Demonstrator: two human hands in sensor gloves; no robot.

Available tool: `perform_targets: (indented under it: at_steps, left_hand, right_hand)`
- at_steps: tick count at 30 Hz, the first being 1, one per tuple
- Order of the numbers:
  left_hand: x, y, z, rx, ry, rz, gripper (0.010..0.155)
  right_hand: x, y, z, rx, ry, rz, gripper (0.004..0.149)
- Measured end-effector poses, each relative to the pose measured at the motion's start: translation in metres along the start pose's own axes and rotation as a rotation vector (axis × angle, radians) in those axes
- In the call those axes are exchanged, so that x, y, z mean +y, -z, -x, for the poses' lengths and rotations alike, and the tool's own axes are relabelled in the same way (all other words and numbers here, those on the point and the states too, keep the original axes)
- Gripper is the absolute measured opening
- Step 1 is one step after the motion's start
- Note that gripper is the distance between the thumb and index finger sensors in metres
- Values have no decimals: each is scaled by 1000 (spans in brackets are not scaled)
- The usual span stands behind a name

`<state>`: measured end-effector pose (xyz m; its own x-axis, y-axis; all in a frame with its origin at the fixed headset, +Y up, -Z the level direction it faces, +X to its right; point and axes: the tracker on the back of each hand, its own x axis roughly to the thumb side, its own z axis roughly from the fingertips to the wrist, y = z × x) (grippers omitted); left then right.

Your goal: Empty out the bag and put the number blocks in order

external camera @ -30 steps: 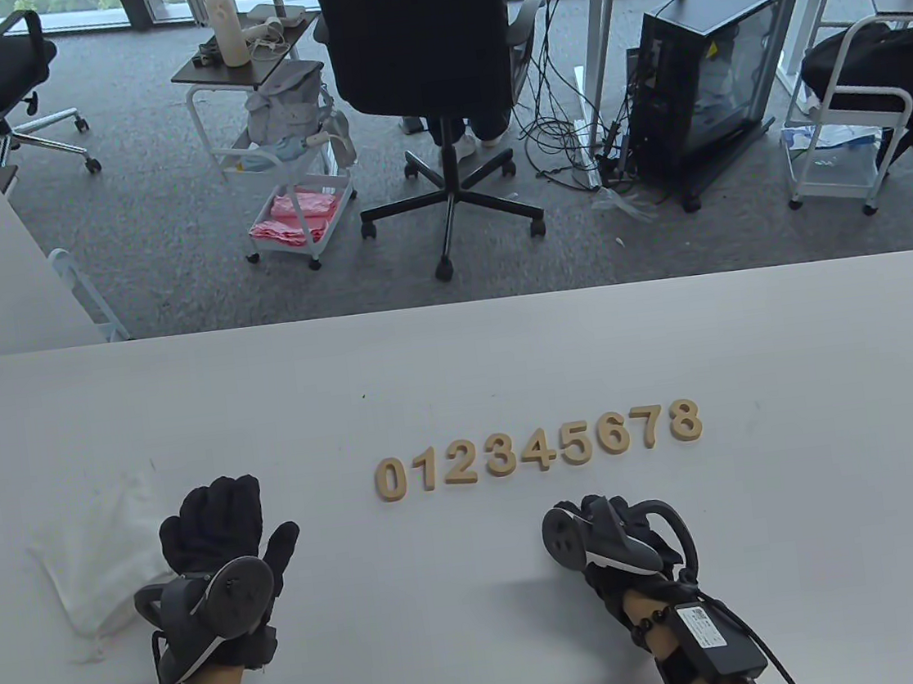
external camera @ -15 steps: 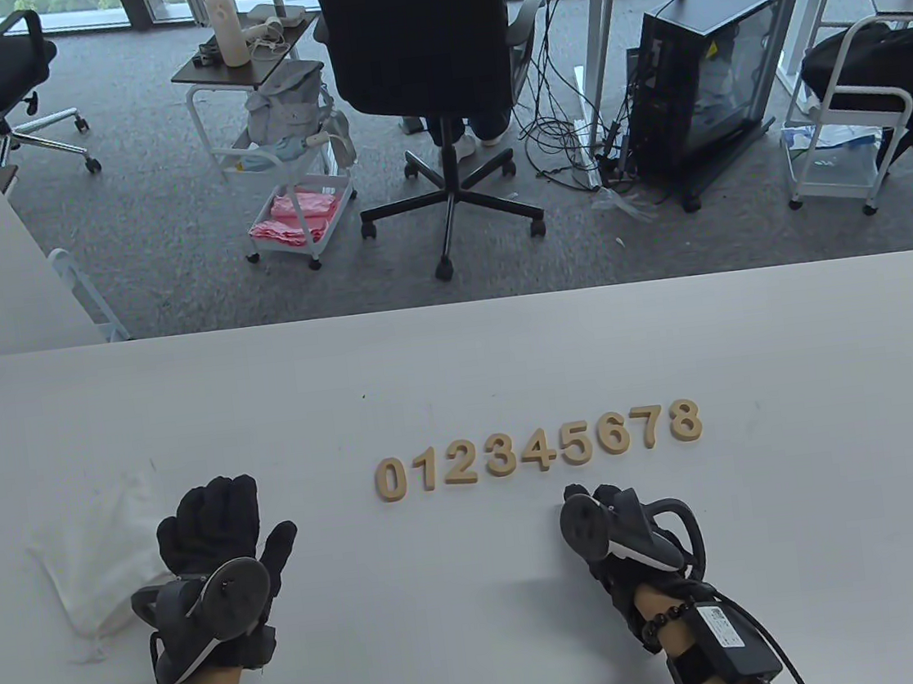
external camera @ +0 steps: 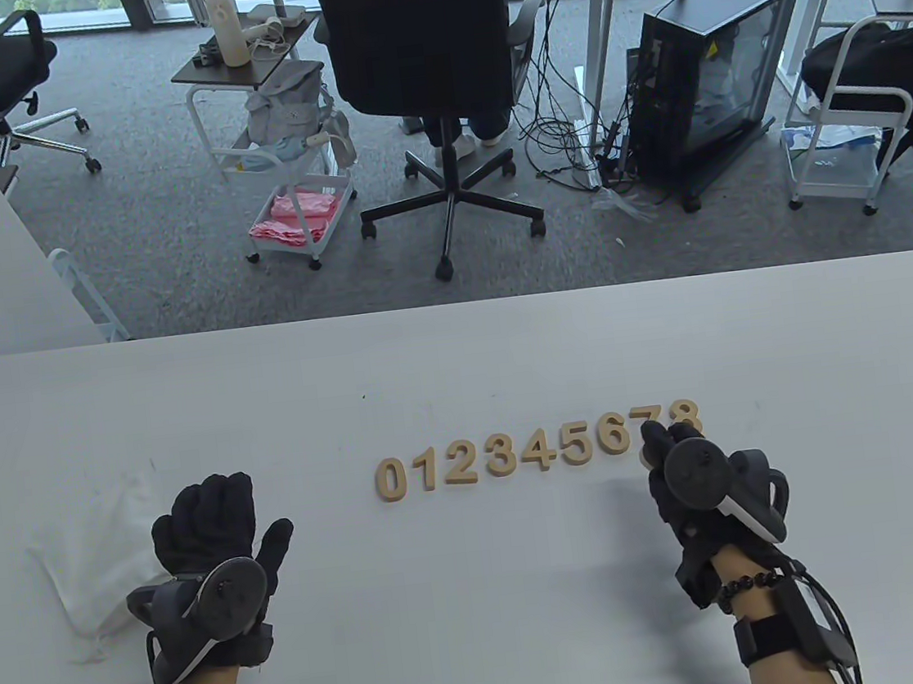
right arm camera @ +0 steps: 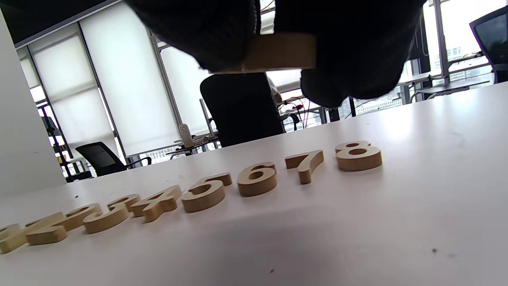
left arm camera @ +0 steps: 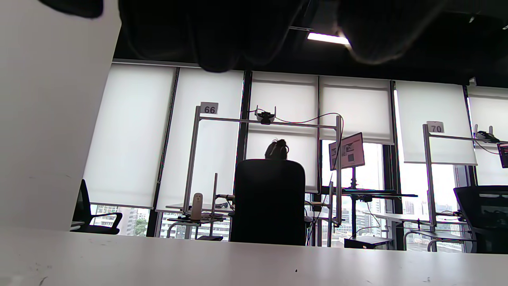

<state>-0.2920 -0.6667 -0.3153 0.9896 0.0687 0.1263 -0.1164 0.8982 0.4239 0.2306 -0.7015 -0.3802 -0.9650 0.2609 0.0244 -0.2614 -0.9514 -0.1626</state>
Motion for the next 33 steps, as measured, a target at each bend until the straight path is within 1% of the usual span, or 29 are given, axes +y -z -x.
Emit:
perform_targets:
  at_steps: [3,5,10,13,17,21,24,31,32,33]
  left_hand:
    - [-1,0,2,8,7,3,74]
    - [-1,0,3,13,12,4,75]
    - [0,1,6,28,17,3,75]
    - [0,0,7,34,22,4,75]
    - [1,0,9,50,18,3,75]
    - [1,0,10,57,24,8,75]
    - [2,0,11,63,25,7,75]
    - [1,1,10,62,32,13,75]
    - [1,1,10,61,32,13,75]
    - [1,1,10,61,32,14,75]
  right_hand:
    - [-15,11,24,48,-40,64,55]
    - [-21,20,37,87,-75,85,52]
    - [-22,42,59,153,-167,68,48]
    - [-15,56,67,192,-192,52,47]
    - [1,74,77,256,-209,17,45]
    - [15,88,80,286,-213,-6,45]
    - [30,99,77,290,-278,-45,44]
    - [55,110,74,311,-370,-118,43]
    - [57,111,74,315,-379,-125,43]
    - [58,111,74,318,-394,-107,44]
